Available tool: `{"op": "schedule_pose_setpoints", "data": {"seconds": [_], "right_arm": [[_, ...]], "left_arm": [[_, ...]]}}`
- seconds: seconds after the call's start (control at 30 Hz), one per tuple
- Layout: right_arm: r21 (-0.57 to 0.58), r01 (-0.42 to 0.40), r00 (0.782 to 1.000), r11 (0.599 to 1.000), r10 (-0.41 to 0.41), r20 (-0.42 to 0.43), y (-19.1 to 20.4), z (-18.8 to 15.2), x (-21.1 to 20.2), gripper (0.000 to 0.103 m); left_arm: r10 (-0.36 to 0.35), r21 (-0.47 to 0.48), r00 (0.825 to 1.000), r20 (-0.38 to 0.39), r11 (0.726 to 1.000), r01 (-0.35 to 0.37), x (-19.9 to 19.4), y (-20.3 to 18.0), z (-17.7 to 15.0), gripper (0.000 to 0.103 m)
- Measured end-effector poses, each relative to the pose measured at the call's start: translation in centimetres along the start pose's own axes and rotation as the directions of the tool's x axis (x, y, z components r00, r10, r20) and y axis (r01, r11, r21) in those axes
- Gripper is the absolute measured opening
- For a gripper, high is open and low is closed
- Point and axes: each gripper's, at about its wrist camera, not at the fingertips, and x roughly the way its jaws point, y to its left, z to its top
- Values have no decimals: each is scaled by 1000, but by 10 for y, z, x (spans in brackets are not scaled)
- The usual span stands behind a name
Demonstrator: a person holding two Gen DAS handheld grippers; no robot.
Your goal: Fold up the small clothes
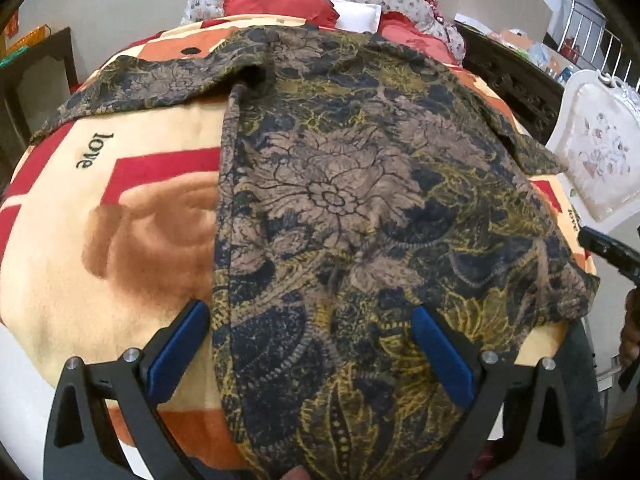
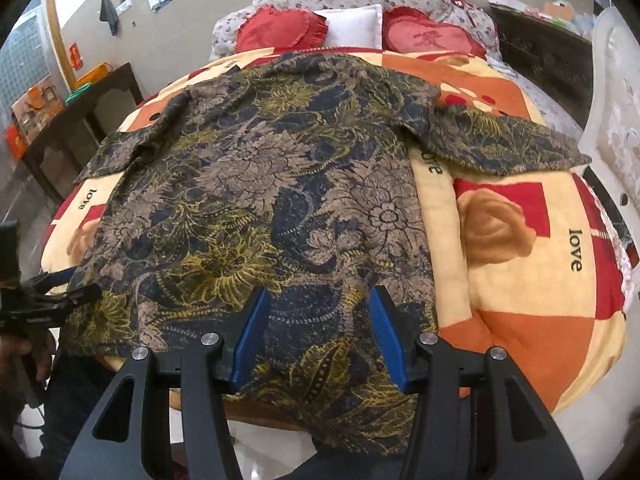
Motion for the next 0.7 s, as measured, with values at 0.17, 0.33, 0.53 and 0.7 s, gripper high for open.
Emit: {"op": "schedule_pose_setpoints", "data": {"seconds": [0.17, 0.33, 0.53, 0.7], "right_arm": [[-2, -12, 1000, 1000, 12, -5, 1, -1, 1, 54], [1, -21, 1000, 1000, 21, 2, 2, -2, 0, 53], [-4, -28, 1000, 1000, 28, 8, 3, -1, -3, 53], [-12, -21, 1000, 1000, 21, 24, 3, 3, -8, 53]], "left_arm": [[13, 3, 1000, 10, 1000, -13, 3, 1, -1, 103], [-8, 9, 1000, -12, 1000, 8, 3, 4, 3, 103], [12, 76, 998, -68, 997, -7, 6, -3, 7, 103], [29, 51, 996, -84, 998, -25, -26, 18, 18, 103]]}}
